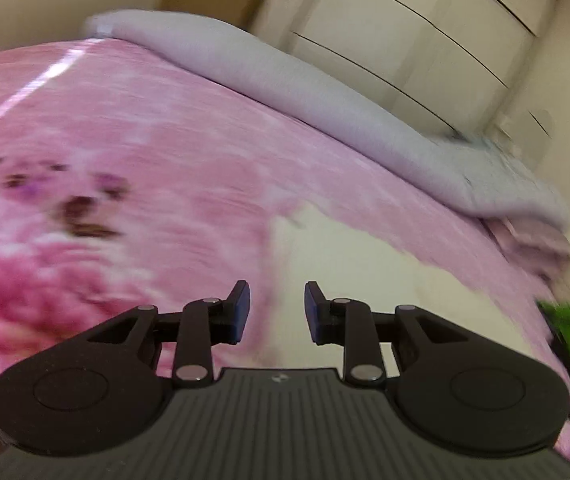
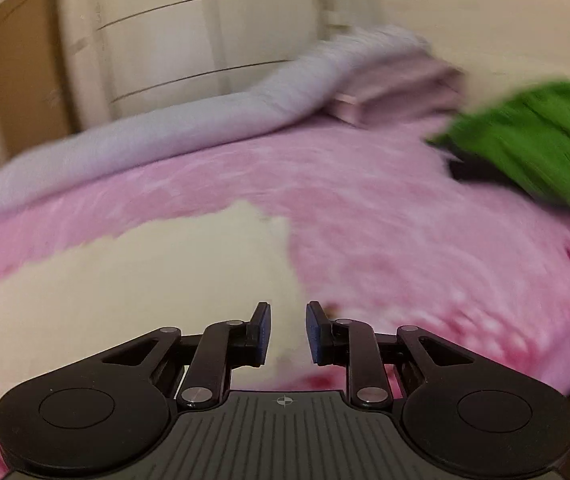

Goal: Fold clothes
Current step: 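Release both grippers and raise them above the folded cream sweater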

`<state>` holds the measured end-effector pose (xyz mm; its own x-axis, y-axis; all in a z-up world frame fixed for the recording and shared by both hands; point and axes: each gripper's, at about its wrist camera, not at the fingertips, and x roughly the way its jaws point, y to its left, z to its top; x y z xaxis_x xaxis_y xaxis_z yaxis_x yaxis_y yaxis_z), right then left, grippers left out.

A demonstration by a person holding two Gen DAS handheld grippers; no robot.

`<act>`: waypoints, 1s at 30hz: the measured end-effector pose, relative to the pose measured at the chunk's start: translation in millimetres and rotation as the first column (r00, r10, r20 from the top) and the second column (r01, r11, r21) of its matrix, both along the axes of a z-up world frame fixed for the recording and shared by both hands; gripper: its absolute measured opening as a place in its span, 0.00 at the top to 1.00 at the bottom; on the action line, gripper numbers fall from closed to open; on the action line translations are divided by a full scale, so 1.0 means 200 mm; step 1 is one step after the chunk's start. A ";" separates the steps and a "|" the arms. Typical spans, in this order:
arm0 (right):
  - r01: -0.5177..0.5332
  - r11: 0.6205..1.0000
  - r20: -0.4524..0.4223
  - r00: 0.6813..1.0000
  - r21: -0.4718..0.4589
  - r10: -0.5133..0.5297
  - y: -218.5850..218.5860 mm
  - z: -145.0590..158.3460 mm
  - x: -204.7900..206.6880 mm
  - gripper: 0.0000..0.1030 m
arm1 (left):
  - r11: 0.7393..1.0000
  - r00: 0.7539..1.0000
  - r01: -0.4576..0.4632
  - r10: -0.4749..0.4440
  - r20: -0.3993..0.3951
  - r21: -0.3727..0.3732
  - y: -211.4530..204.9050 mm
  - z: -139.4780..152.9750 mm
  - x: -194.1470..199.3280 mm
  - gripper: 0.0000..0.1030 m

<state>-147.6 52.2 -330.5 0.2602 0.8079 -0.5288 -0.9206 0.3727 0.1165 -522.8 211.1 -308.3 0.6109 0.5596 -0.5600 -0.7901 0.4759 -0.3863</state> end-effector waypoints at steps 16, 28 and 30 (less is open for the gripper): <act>-0.004 0.977 -0.173 0.984 -0.214 -0.033 -0.01 -0.04 -0.17 0.54 | 0.996 0.926 0.082 -0.066 -0.372 0.029 -0.31 -0.03 0.34 0.67; 0.031 0.976 -0.078 0.996 -0.215 -0.049 -0.14 0.09 -0.37 0.39 | 0.980 0.901 0.178 -0.124 -0.417 0.093 -0.65 0.05 0.37 0.57; 0.026 0.976 -0.064 0.997 -0.216 -0.041 -0.17 0.12 -0.39 0.38 | 0.977 0.899 0.188 -0.128 -0.418 0.104 -0.68 0.07 0.36 0.57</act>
<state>-225.9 18.8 -307.5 0.2429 0.6645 -0.7067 -0.8997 0.4267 0.0920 -450.9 74.1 -294.1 0.4336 0.5645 -0.7024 -0.7738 0.6327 0.0309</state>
